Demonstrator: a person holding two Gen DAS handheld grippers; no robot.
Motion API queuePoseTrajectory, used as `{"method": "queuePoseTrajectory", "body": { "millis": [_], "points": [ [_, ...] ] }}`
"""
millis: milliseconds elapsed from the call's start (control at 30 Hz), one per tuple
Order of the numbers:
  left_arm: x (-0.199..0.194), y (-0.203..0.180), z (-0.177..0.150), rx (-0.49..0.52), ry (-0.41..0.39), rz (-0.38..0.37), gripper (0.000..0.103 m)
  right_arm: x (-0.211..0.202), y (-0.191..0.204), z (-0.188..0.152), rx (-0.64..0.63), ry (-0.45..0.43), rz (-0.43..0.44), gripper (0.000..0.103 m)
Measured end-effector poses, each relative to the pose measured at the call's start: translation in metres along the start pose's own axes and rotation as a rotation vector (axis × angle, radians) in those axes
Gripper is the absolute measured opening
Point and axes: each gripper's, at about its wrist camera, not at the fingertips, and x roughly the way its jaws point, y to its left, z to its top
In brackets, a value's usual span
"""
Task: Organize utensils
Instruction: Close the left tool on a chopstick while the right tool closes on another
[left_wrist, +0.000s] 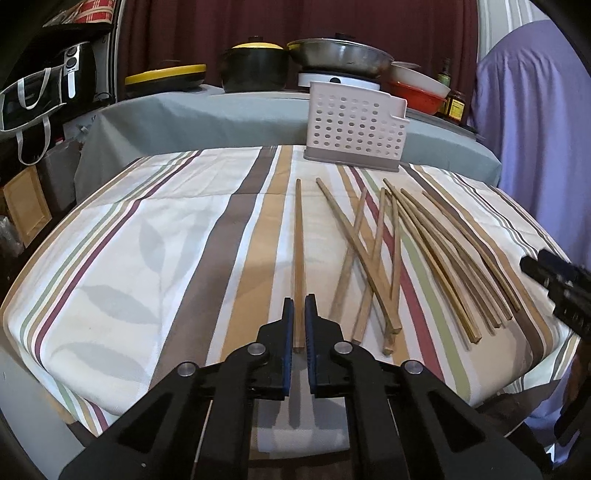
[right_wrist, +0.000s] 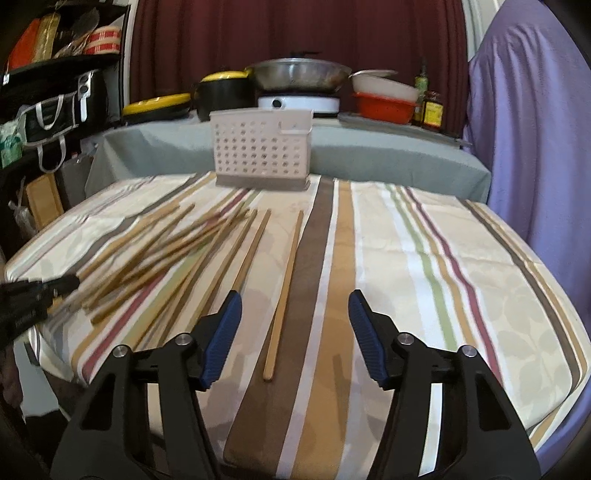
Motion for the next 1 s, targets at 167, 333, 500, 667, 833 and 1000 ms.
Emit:
{"method": "queuePoseTrajectory", "body": {
  "millis": [167,333,500,667,833,1000],
  "points": [
    [-0.001,-0.001,-0.001,0.003,-0.004,-0.001,0.007,0.007,0.005,-0.013,-0.013,0.053,0.030,0.039],
    [0.000,0.001,-0.001,-0.004,0.000,-0.001,0.007,0.008,0.008,-0.025,-0.030,0.089,0.037,0.035],
    [0.001,0.001,-0.001,-0.005,0.006,-0.003,0.007,0.005,0.008,-0.029,-0.041,0.086,0.045,0.023],
    [0.003,0.003,-0.002,-0.009,0.011,-0.005,0.007,0.006,0.008,-0.030,-0.039,0.080,0.046,0.014],
    [0.006,0.005,-0.003,-0.012,0.022,-0.010,0.007,0.006,0.008,-0.030,-0.038,0.078,0.047,0.007],
    [0.001,0.003,-0.003,-0.005,-0.003,-0.007,0.007,0.002,0.006,-0.027,-0.034,0.058,0.039,0.006]
  ]
}}
